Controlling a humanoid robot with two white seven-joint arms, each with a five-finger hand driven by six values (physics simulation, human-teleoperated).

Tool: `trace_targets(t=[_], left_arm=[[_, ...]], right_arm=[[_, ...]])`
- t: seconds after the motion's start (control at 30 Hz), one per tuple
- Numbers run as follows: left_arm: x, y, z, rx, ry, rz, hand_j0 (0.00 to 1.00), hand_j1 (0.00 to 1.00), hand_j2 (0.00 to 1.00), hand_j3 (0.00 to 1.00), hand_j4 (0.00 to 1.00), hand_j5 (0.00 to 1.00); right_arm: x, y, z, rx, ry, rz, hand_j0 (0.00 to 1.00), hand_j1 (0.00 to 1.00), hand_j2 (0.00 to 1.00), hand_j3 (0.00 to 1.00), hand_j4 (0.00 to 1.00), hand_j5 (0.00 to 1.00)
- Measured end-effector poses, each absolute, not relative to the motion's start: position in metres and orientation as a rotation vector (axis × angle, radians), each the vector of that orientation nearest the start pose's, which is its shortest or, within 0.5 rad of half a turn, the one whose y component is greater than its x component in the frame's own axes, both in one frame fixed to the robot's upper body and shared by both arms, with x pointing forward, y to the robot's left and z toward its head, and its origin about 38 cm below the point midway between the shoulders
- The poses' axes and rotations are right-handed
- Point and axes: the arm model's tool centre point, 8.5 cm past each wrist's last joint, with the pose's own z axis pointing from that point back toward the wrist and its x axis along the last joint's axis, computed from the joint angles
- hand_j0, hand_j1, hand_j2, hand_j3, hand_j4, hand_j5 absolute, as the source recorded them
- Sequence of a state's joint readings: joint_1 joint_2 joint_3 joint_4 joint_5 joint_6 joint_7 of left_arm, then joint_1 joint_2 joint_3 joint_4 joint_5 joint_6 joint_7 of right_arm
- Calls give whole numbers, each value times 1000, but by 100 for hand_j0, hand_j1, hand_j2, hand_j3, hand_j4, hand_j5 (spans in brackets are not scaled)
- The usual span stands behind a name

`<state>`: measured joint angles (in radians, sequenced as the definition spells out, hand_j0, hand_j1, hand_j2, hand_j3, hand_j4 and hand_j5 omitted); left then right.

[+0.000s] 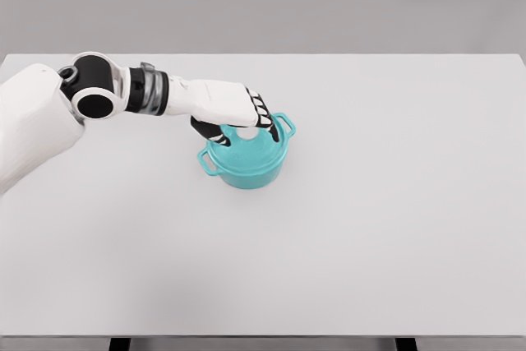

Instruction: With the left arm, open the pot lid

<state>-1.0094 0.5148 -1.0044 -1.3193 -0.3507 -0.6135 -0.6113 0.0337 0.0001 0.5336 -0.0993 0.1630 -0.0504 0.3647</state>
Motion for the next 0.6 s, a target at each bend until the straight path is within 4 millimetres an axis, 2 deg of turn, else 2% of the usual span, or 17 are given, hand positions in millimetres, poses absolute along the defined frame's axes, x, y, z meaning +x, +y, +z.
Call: trace_targets(t=[0.6], left_arm=[[467,138,227,-195,1757,2955,73,73,73,73,73,73]], right_arm=[[-7,-227,-261,314,43,706,100,100,100,100,100,100]])
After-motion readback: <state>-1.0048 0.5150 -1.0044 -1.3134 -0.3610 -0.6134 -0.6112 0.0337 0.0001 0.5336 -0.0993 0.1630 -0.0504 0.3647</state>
